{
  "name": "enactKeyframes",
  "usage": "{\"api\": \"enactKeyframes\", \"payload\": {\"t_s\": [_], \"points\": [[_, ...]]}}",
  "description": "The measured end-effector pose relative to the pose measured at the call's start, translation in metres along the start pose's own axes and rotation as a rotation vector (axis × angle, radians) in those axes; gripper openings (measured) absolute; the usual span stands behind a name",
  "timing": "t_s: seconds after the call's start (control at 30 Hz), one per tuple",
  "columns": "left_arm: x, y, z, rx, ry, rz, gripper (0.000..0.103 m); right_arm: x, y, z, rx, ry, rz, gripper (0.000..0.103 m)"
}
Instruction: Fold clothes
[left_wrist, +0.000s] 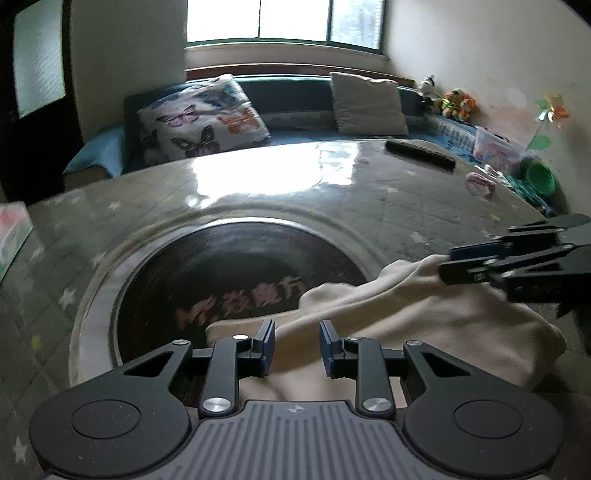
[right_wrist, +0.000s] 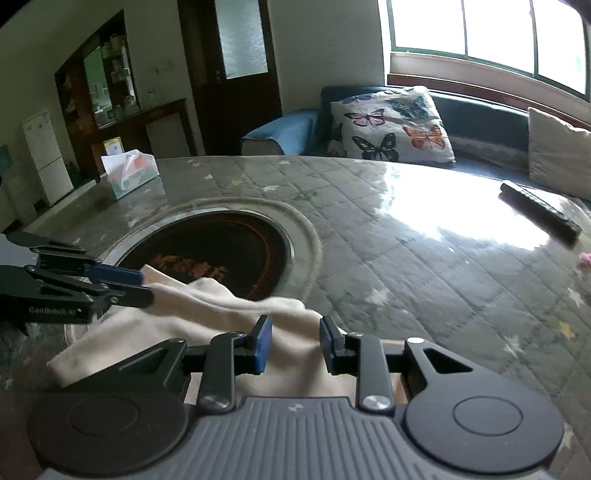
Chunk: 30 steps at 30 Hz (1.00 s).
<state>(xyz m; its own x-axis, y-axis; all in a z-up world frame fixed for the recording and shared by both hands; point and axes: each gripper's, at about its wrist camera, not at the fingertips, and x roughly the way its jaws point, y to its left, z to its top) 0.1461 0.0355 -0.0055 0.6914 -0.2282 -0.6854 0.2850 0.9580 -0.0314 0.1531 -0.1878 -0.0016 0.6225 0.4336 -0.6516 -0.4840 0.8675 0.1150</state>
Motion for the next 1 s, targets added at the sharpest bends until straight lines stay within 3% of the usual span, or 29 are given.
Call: {"api": "enactKeyframes", "payload": {"t_s": [0.3,0.43,0.67,1.0], "points": [[0.031,-0.008,0.006,0.029,0.049,0.016,0.034,0.026,0.009,0.002,-0.025,0.032,-0.035,0.028],[0.028,-0.008,0.004,0.027,0.045,0.023,0.043,0.009,0.012,0.0,-0.045,0.015,-0.019,0.029],[0.026,-0.01,0.004,0.032,0.041,0.041,0.055,-0.014,0.041,-0.016,-0.113,0.015,0.063,0.04],[0.028,-0.013,0.004,0.038,0.035,0.058,0.067,-0.006,0.095,-0.037,-0.258,0.031,0.108,0.045]]}}
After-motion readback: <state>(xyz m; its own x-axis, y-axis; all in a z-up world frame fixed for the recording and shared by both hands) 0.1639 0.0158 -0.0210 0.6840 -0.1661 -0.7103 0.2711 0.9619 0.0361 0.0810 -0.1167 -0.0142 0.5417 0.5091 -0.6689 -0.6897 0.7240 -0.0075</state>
